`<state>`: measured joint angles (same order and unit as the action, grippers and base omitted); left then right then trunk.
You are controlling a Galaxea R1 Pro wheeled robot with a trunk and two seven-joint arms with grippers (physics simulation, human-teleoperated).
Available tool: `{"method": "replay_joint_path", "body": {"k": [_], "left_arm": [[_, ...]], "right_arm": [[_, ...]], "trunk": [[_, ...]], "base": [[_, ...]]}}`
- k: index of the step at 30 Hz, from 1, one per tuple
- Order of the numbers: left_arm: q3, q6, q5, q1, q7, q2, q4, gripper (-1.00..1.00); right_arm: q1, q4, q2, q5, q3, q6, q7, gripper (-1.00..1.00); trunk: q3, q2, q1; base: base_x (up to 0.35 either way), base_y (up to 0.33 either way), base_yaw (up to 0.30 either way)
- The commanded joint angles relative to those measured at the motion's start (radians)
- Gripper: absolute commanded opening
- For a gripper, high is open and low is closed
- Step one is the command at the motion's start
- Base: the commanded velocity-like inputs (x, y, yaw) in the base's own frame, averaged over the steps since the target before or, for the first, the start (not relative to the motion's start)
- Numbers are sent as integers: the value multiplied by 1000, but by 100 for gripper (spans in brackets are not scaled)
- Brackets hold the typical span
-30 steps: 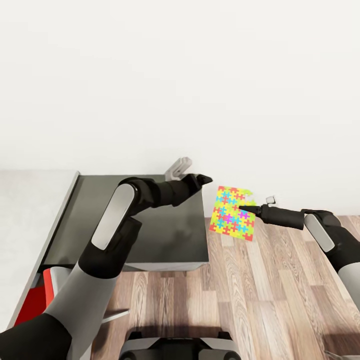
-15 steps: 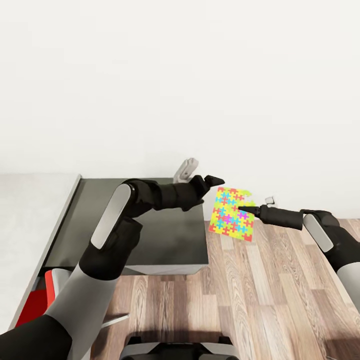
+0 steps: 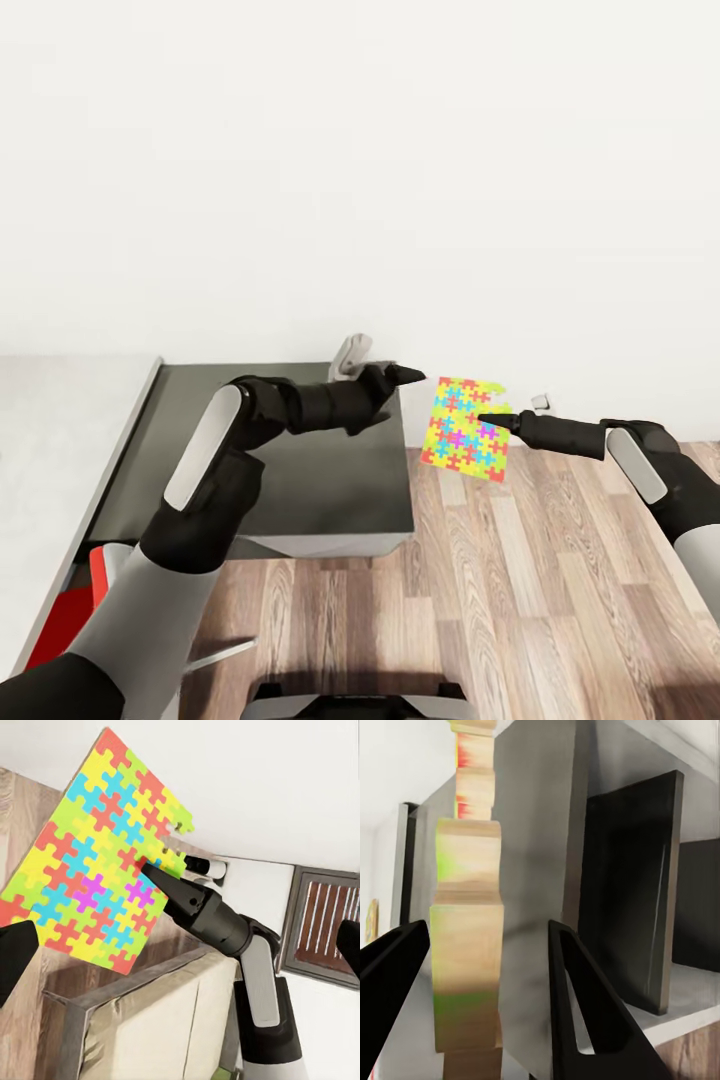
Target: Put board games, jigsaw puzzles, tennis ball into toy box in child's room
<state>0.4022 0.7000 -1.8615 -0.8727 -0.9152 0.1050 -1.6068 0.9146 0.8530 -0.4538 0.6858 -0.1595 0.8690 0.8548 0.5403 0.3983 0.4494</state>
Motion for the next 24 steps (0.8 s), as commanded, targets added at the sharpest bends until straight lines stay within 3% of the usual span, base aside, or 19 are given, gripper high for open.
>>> {"method": "replay_joint_path", "body": {"k": [1,4,8,10,15,20,24], "left_arm": [[-16,3,-9,1,-5,-8,-1,100],[-46,5,-10,0,11,-19,-1,100],[-120,12,-17,-22,74,-40,-1,100],[-139,18,-19,-28,92,-45,0,100],[-212,86,-24,-24,154,-89,-1,100],[-257,124,-27,-3,205,-126,0,100],[-278,138,-27,10,260,-140,-1,100]], "right_arm": [[1,1,-2,4,-2,4,-1,-100],[1,2,-4,5,-2,4,-3,-100],[1,3,-8,6,-1,4,-5,-100],[1,4,-8,6,-1,4,-6,-100],[1,5,-5,6,-2,4,-7,-100],[0,15,-4,5,-3,4,-8,-100],[0,26,-4,5,-3,4,-8,-100]], "trunk": [[0,2,1],[-5,2,1],[-12,2,1],[-15,2,1],[-23,2,1],[-31,2,1],[-38,2,1]], "base": [[0,0,-78],[0,0,-83],[0,0,-88],[0,0,-90],[0,0,-92],[0,0,-96],[0,0,-105]]}}
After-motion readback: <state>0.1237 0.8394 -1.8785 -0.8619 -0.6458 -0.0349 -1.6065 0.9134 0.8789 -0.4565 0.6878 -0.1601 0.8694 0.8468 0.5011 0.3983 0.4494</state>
